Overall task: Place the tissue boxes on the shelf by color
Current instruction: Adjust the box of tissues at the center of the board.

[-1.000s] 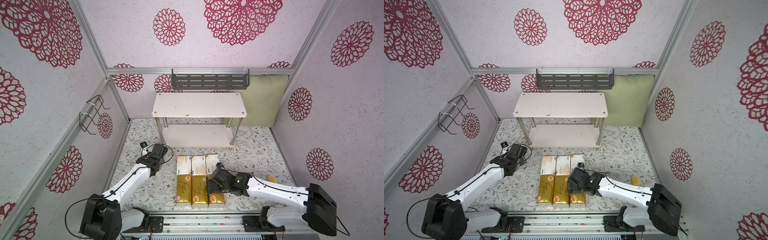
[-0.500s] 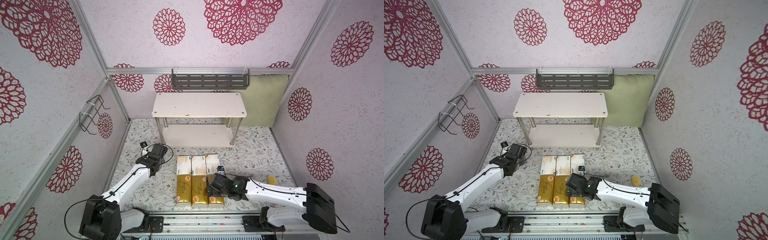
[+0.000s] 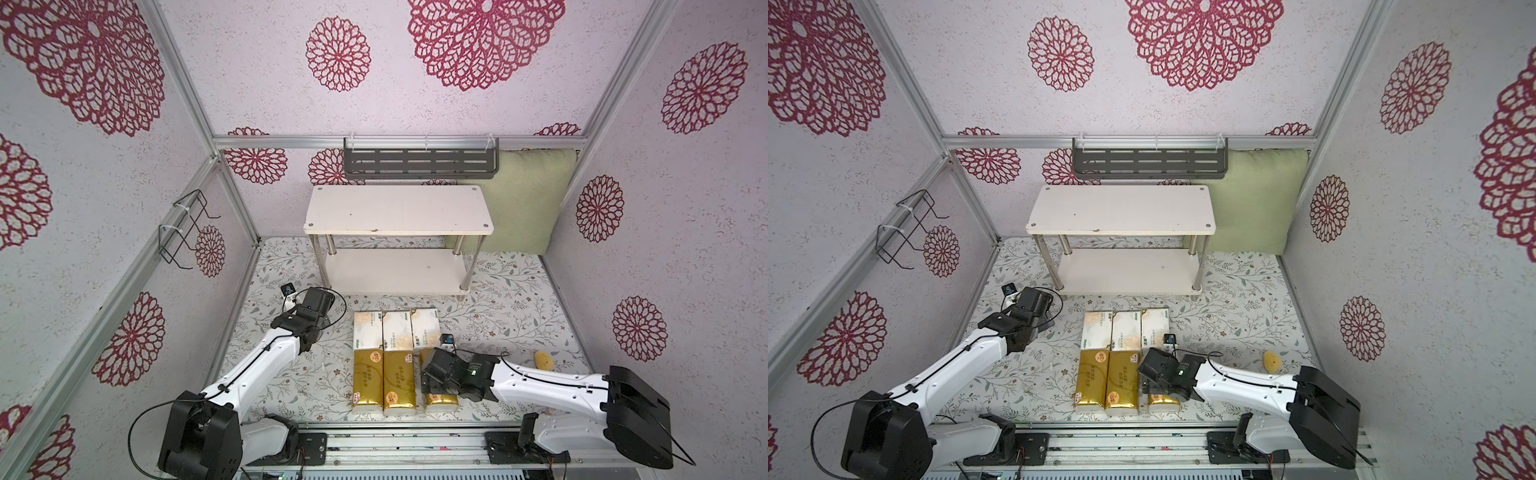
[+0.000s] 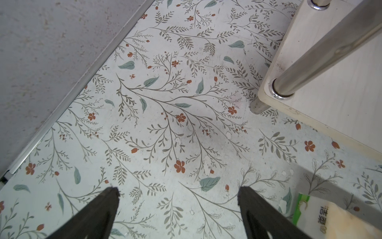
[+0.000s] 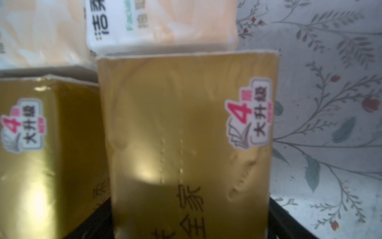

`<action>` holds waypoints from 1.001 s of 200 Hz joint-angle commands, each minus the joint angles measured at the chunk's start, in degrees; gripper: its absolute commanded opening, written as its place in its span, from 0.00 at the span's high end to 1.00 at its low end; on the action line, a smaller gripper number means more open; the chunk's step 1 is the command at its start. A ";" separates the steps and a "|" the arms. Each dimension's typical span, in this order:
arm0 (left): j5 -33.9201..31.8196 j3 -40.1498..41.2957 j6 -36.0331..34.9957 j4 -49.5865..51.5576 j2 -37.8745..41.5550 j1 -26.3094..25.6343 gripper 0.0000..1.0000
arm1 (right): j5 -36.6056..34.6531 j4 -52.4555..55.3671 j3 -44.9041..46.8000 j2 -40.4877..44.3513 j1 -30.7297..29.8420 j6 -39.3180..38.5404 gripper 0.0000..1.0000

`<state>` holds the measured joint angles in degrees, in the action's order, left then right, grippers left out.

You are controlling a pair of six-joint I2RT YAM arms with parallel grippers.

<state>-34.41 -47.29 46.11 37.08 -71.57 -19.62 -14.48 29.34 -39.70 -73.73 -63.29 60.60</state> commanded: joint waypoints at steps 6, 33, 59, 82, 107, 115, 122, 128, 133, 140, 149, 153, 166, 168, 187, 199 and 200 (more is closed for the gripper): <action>0.24 -0.44 -0.32 -0.85 1.00 0.27 0.03 | -1.87 -0.38 0.77 0.69 2.53 -3.42 0.10; 0.27 -0.40 -0.32 -0.89 0.99 0.24 0.03 | -1.52 -1.43 0.94 0.21 3.45 -3.96 0.09; 0.68 -0.48 -0.32 -0.87 0.75 0.22 0.03 | -1.27 -1.84 1.12 -0.54 3.52 -3.76 0.04; 0.97 -0.43 -0.32 -0.75 0.99 0.28 0.03 | -1.36 -1.46 1.57 1.05 3.00 -2.49 0.01; 1.08 -0.17 -0.48 -0.95 0.98 0.26 0.03 | -2.34 0.22 1.61 3.05 2.36 -1.10 0.01; 1.11 -0.26 -0.49 -1.07 0.76 0.22 0.03 | -2.55 0.73 1.47 3.38 2.07 -0.76 0.01; 1.17 -0.41 -0.46 -1.05 0.57 0.23 0.03 | -2.75 1.14 1.19 3.47 1.68 -0.43 0.01; 1.26 -0.52 -0.57 -1.09 0.45 0.24 0.03 | -2.95 1.55 0.83 3.35 1.34 -0.12 0.01; 1.43 -0.61 -0.65 -1.20 0.38 0.26 0.03 | -3.13 1.87 0.54 3.25 0.98 0.10 0.01; 1.69 -0.70 -0.82 -1.43 0.25 0.21 0.03 | -3.42 2.34 0.15 3.06 0.55 0.55 0.01; 1.94 -0.79 -0.83 -1.51 0.14 0.24 0.03 | -3.83 2.90 -0.35 2.73 -0.19 1.19 0.01; 2.00 -0.87 -0.84 -1.62 0.12 0.28 0.03 | -4.01 3.27 -0.57 2.58 -0.49 1.62 0.01; 2.14 -0.88 -0.79 -1.59 0.10 0.25 0.03 | -4.57 4.14 -0.96 2.33 -1.61 2.86 0.01; 2.09 -0.88 -0.85 -1.62 0.11 0.27 0.03 | -4.67 4.41 -1.05 2.36 -1.91 3.33 0.01; 2.16 -0.79 -1.01 -1.74 0.11 0.20 0.02 | -5.68 5.69 -1.16 2.70 -3.60 5.56 0.01; 2.49 -0.70 -1.10 -2.01 0.03 0.25 0.03 | -6.49 6.27 -1.24 2.92 -4.65 6.66 0.01; 2.50 -0.70 -1.10 -2.01 0.03 0.27 0.03 | -6.55 6.35 -1.29 2.91 -4.78 6.74 0.01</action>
<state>-32.45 -47.31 45.63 36.67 -71.59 -19.62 -17.50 32.01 -39.27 -71.70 -66.17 63.24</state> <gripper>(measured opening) 0.975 0.990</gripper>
